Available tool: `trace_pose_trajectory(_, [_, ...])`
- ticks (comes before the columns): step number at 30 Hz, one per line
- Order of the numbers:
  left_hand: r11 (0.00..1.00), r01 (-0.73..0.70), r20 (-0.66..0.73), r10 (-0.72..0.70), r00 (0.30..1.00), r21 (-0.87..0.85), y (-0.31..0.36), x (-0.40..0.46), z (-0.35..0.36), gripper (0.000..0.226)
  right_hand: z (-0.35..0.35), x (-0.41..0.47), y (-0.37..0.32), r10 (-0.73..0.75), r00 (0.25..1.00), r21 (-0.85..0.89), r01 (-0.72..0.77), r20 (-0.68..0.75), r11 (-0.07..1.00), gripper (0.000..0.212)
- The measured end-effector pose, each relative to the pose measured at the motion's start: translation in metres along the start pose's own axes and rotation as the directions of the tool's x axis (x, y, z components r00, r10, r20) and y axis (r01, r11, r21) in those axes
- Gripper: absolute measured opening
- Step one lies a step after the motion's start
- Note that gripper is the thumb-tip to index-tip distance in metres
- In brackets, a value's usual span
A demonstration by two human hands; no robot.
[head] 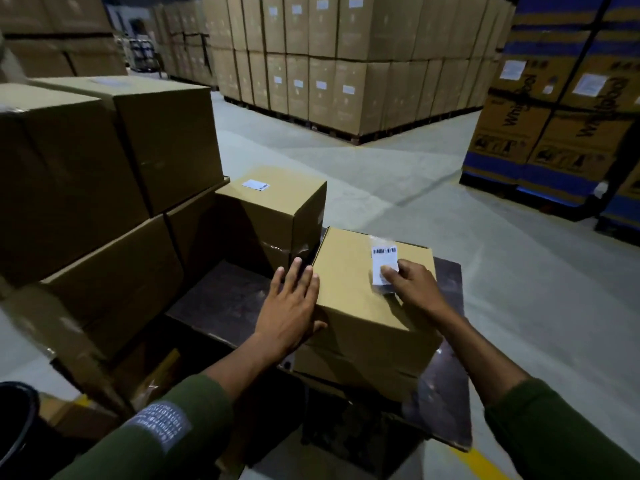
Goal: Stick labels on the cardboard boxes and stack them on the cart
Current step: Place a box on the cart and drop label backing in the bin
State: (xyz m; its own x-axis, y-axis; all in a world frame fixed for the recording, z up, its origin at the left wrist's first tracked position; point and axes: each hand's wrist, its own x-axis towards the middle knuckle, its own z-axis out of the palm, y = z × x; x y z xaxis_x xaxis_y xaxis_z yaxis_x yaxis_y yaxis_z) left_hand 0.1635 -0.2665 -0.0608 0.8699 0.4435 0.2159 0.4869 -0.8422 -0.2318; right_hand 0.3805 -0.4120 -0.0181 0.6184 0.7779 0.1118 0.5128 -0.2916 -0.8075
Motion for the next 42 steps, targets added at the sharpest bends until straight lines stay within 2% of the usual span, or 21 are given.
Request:
trace_pose_trajectory(3, [0.997, 0.076, 0.004, -0.076, 0.997, 0.000, -0.004, -0.009, -0.004, 0.099, 0.016, 0.007, -0.018, 0.007, 1.000, 0.103, -0.006, -0.007, 0.995, 0.020])
trace_pose_trajectory(7, [0.988, 0.148, -0.100, -0.152, 0.983, -0.044, -0.027, -0.037, 0.003, 0.099, 0.050, 0.006, -0.044, -0.012, 1.000, 0.216, 0.011, 0.001, 0.976, 0.012])
trace_pose_trajectory(13, [0.920, 0.390, -0.072, -0.386, 0.920, 0.041, -0.112, -0.129, 0.007, 0.088, 0.137, -0.001, -0.122, -0.175, 0.965, 0.220, 0.131, 0.194, 0.967, 0.019])
trace_pose_trajectory(16, [0.858, 0.508, -0.026, -0.507, 0.861, 0.072, -0.156, -0.185, 0.008, 0.090, 0.194, -0.013, -0.155, -0.241, 0.935, 0.158, 0.205, 0.259, 0.966, 0.026])
trace_pose_trajectory(20, [0.749, 0.652, 0.050, -0.660, 0.749, 0.120, -0.210, -0.270, 0.009, 0.091, 0.288, -0.037, -0.197, -0.323, 0.871, 0.122, 0.299, 0.370, 0.946, 0.009])
trace_pose_trajectory(24, [0.627, 0.766, 0.114, -0.779, 0.617, 0.142, -0.255, -0.355, 0.021, 0.090, 0.385, -0.072, -0.239, -0.346, 0.804, 0.116, 0.333, 0.484, 0.936, 0.009])
trace_pose_trajectory(28, [0.542, 0.827, 0.126, -0.840, 0.528, 0.150, -0.286, -0.420, 0.032, 0.092, 0.467, -0.100, -0.273, -0.347, 0.745, 0.119, 0.343, 0.570, 0.932, 0.010])
trace_pose_trajectory(33, [0.459, 0.877, 0.130, -0.887, 0.443, 0.140, -0.318, -0.481, 0.046, 0.088, 0.550, -0.124, -0.315, -0.334, 0.719, 0.092, 0.354, 0.609, 0.931, 0.012])
trace_pose_trajectory(37, [0.445, 0.886, 0.131, -0.894, 0.429, 0.132, -0.342, -0.517, 0.054, 0.079, 0.602, -0.130, -0.340, -0.325, 0.724, 0.097, 0.339, 0.609, 0.936, 0.011])
trace_pose_trajectory(42, [0.448, 0.884, 0.126, -0.892, 0.433, 0.134, -0.358, -0.544, 0.065, 0.079, 0.640, -0.132, -0.353, -0.330, 0.693, 0.130, 0.325, 0.642, 0.937, 0.028])
